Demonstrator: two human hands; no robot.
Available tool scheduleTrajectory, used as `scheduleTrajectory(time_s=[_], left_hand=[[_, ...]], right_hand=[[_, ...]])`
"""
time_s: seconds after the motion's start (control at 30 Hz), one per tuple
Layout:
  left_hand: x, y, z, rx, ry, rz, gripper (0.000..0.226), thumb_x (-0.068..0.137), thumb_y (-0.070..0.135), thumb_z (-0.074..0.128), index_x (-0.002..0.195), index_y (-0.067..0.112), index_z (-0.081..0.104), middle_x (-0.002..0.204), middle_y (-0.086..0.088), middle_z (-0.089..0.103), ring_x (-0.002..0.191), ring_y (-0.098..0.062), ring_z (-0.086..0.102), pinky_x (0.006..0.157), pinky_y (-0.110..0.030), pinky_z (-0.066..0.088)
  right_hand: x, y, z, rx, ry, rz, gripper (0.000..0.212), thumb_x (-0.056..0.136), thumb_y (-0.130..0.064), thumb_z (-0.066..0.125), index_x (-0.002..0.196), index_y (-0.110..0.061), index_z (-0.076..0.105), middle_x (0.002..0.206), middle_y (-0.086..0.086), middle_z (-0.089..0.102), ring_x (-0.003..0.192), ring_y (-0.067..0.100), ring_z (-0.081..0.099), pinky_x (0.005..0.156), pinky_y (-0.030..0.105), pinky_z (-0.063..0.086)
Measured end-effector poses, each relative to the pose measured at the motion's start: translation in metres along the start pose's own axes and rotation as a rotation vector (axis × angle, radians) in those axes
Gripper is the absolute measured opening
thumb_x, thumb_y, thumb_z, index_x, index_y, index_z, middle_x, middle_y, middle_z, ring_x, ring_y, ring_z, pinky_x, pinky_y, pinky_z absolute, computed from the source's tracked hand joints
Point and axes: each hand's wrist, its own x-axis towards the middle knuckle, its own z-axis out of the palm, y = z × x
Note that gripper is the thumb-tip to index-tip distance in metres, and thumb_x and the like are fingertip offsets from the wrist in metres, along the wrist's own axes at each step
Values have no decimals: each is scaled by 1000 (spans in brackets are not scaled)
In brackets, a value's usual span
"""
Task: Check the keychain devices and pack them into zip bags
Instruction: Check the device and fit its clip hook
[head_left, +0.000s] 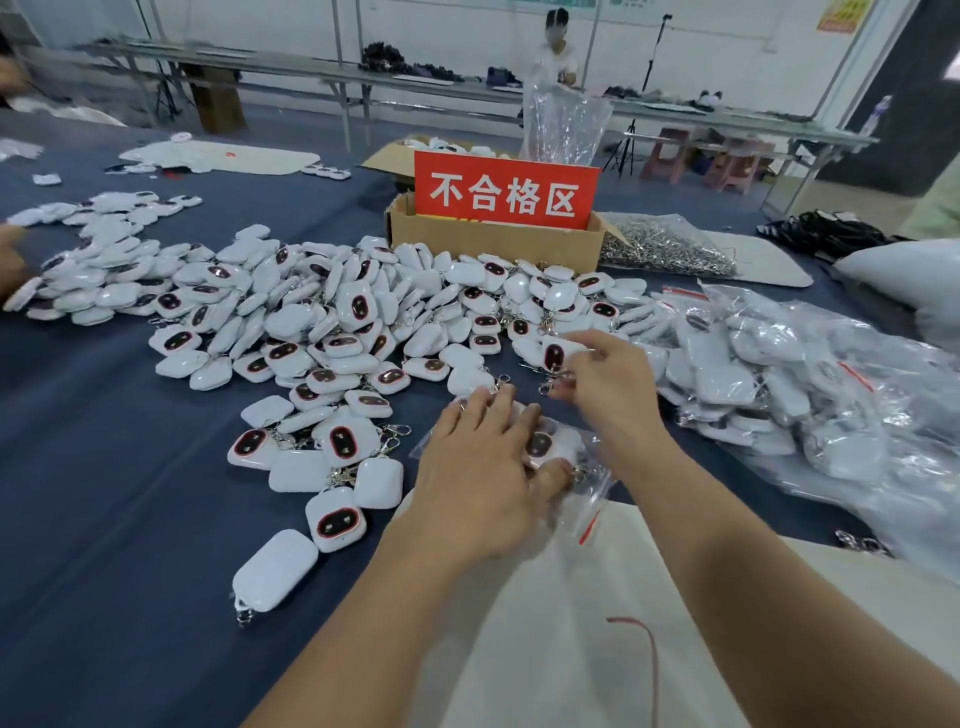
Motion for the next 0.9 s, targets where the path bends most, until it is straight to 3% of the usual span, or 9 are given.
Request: scheduleTrajectory(time_s=[0.07,0.13,0.23,0.3,0.4,0.5,0.67,0.8,0.9], left_hand=[[-2,7,0,-29,68,-10,72,97,68,25,161,34,29,173,1,13,159,-18,-2,126,-40,-8],[-4,17,-4,-177,237,-26,65,93,59,36,152,33,48,163,4,40,155,-13,20,125,-33,0],[-6,35,-12,-467,438,-27,52,84,50,49,131,36,68,114,20,72,116,-2,54,103,-14,28],[-10,47,-12,-629,436,-15,43,83,49,55,120,40,74,93,26,73,100,0,60,95,-14,40],[-9,56,-11,-762,424,-28,25,86,37,75,110,46,77,90,32,73,99,0,65,90,-25,52],[-8,56,-13,-822,409,-56,31,86,30,81,108,51,76,94,38,71,101,10,64,85,-13,50],[-7,59,-12,-784,380,-67,37,81,25,82,110,48,76,89,41,69,92,21,58,77,1,38],[-8,58,-11,-796,383,-20,34,80,17,80,106,40,80,89,36,72,87,20,60,75,1,38],[-9,58,-12,-863,387,31,27,82,16,76,97,38,81,85,28,75,84,13,67,74,-2,43]], right_hand=[[-23,3,-24,443,-20,170,31,96,10,47,105,-7,72,97,16,75,65,19,74,69,33,64],[-49,9,-46,596,-82,204,27,95,11,50,100,-2,73,96,19,77,73,23,77,67,28,62],[-81,21,-65,644,-140,221,22,98,7,53,101,-1,73,92,20,77,75,24,75,67,28,61],[-91,29,-68,590,-148,195,17,98,2,56,103,-4,71,93,19,78,76,23,74,68,28,60],[-93,32,-70,434,-145,144,13,84,-14,69,94,-15,75,93,18,78,77,25,71,71,35,54],[-92,28,-72,371,-213,105,19,76,-25,68,91,-24,80,88,9,79,72,21,71,62,28,54],[-90,31,-72,331,-234,103,23,93,-16,59,95,-23,80,89,18,78,67,28,68,69,43,47],[-86,33,-74,305,-220,94,20,80,-19,63,88,-16,80,70,12,71,52,22,56,49,24,42],[-86,34,-73,282,-209,86,25,71,-21,61,84,-14,81,66,8,68,49,17,52,44,22,37]])
